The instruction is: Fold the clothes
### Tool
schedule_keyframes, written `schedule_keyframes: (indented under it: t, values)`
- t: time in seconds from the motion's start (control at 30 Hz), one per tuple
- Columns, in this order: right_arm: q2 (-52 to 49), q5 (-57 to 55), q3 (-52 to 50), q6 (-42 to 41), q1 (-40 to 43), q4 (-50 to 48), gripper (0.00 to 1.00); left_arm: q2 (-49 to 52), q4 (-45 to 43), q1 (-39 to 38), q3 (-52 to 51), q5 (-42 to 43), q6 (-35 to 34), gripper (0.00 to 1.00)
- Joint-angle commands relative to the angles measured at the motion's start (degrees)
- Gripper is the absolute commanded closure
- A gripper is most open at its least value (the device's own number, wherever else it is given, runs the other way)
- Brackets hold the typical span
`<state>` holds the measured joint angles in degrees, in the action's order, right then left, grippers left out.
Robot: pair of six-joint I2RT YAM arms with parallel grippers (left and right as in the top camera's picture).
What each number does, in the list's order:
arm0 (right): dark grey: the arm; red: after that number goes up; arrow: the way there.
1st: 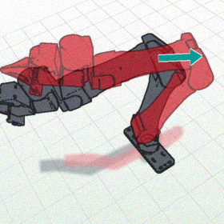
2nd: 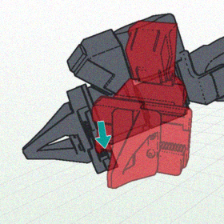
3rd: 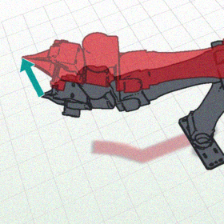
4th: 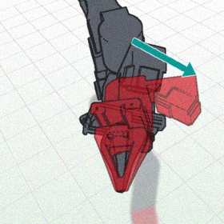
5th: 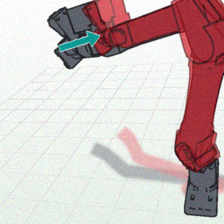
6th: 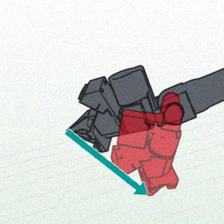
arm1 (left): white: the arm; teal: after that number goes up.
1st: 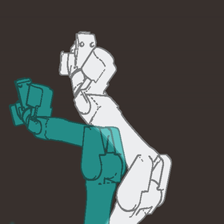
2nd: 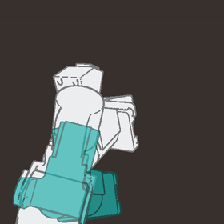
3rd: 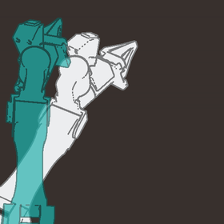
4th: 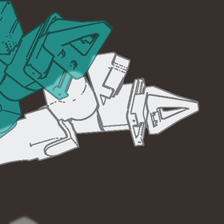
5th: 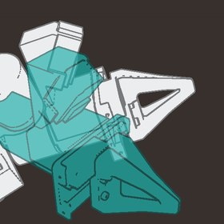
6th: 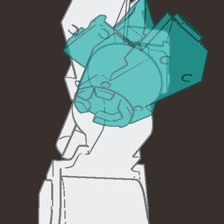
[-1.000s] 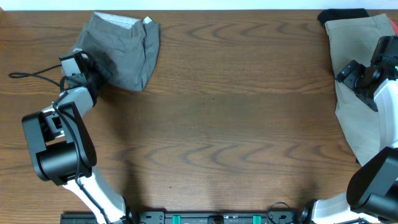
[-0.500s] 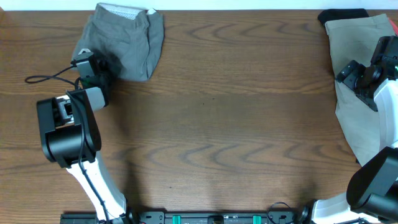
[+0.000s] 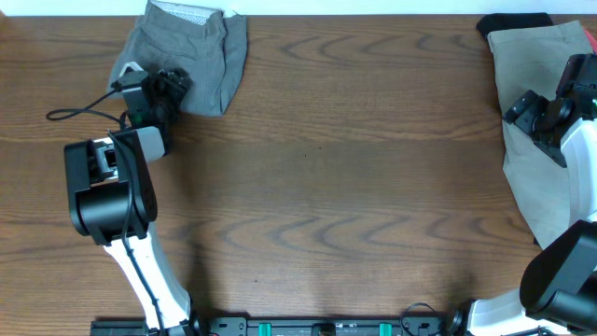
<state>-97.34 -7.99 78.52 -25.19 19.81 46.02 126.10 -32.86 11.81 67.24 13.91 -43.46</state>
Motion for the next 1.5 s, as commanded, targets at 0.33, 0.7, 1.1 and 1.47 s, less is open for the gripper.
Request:
schedule_keyframes:
  t: [0.33, 0.7, 1.1, 1.47]
  values:
    - [0.92, -0.81, 0.09, 0.39, 0.26, 0.02, 0.01, -9.81, 21.97, 0.11, -1.46, -1.57, -0.66, 0.03]
    - [0.9, -0.79, 0.09, 0.39, 0.26, 0.02, 0.01, -17.22, 39.52, -0.42, -1.46, -1.29, 0.13, 0.74]
    - [0.9, -0.81, 0.09, 0.39, 0.26, 0.02, 0.01, -16.83, 29.92, -4.87, -1.49, -1.57, 10.91, 0.94]
    - [0.92, -0.81, 0.09, 0.39, 0.26, 0.02, 0.01, -10.36, 26.45, -8.33, -1.49, -9.44, 10.84, 0.94]
